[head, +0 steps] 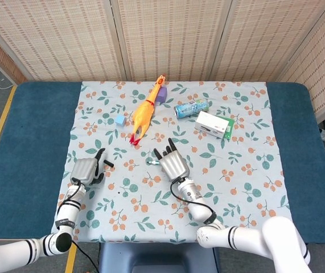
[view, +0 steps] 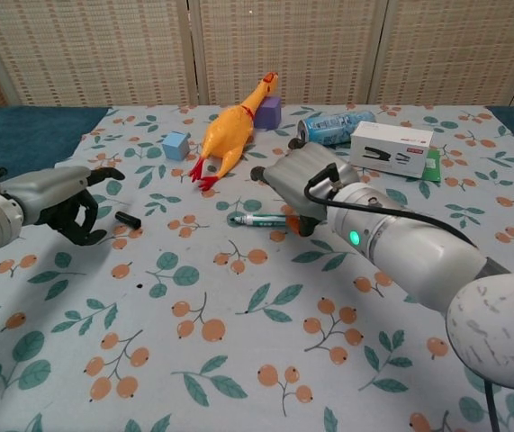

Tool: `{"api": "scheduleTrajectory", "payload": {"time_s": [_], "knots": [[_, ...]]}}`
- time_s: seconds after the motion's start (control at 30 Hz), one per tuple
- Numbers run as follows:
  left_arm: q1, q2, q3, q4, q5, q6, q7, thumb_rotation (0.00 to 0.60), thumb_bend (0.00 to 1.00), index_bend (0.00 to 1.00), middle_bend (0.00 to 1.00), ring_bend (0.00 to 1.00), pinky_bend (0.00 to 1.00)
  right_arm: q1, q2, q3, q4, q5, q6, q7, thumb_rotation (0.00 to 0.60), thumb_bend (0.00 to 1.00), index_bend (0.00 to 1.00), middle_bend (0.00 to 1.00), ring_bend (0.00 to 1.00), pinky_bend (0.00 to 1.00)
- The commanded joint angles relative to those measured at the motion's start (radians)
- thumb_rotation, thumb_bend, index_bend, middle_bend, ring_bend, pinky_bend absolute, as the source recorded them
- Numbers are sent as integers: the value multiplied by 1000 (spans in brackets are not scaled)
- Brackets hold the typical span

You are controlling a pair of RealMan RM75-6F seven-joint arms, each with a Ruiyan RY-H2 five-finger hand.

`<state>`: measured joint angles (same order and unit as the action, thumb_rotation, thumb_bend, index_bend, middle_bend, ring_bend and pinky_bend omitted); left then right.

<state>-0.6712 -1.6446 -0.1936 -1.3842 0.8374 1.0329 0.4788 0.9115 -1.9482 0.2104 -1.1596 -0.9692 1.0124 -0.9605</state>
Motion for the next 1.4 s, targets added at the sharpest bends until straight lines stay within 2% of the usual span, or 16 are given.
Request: {"api": "scheduleTrajectory", "payload": {"time_s": [0.03, 0.2, 0.27, 0.33, 0.4, 0.47, 0.53, 0.63, 0.73, 0.8, 0.9, 1.0, 1.23, 1.4], "knots": [[7, 25, -2, -47, 18, 24, 2, 600, 370, 45, 611, 714, 872, -9, 28, 4, -40, 15, 10, -13, 600, 246, 0, 300, 147, 0], [34, 100, -1, -166, 61, 75, -9, 600, 371, 46, 602, 693, 867, -36, 96, 12, -150, 24, 48, -7, 600, 227, 0, 261, 119, 0], [62, 152, 8, -230, 98, 106, -35, 600, 374, 47, 529, 609, 854, -66, 149, 7, -236, 22, 89, -5, 600, 216, 0, 218, 78, 0], [117, 223, 34, -302, 176, 163, -96, 600, 374, 46, 378, 442, 824, -126, 239, -21, -367, 7, 158, 3, 600, 198, 0, 163, 30, 0], [186, 294, 79, -348, 270, 228, -172, 600, 372, 37, 213, 241, 727, -205, 349, -71, -498, -24, 241, 22, 600, 165, 0, 65, 1, 0], [248, 348, 125, -361, 347, 285, -241, 600, 371, 14, 67, 59, 545, -281, 439, -119, -575, -77, 314, 86, 600, 140, 0, 6, 0, 0], [319, 381, 170, -333, 430, 371, -310, 600, 371, 2, 9, 2, 404, -367, 525, -179, -605, -152, 396, 172, 600, 133, 0, 0, 0, 0], [410, 369, 203, -237, 511, 510, -360, 600, 371, 0, 0, 0, 272, -480, 614, -248, -602, -230, 500, 287, 600, 132, 0, 0, 0, 0], [478, 345, 223, -156, 532, 584, -375, 600, 371, 0, 0, 0, 186, -587, 663, -293, -572, -309, 623, 402, 600, 132, 0, 0, 0, 0], [501, 344, 232, -134, 525, 582, -370, 600, 371, 0, 0, 0, 163, -660, 675, -307, -549, -345, 707, 480, 600, 132, 0, 0, 0, 0], [508, 389, 249, -171, 526, 549, -344, 600, 368, 0, 0, 0, 156, -733, 683, -313, -503, -375, 778, 584, 600, 132, 0, 0, 0, 0], [510, 419, 245, -198, 531, 529, -334, 600, 365, 0, 0, 0, 155, -754, 721, -332, -480, -413, 756, 619, 600, 131, 0, 0, 0, 0], [519, 437, 243, -218, 578, 519, -335, 600, 365, 0, 0, 0, 154, -774, 772, -284, -513, -414, 727, 668, 600, 130, 0, 0, 0, 0], [525, 453, 251, -233, 618, 507, -371, 600, 364, 0, 0, 0, 154, -768, 797, -289, -510, -441, 648, 725, 600, 130, 0, 0, 0, 0]]}}
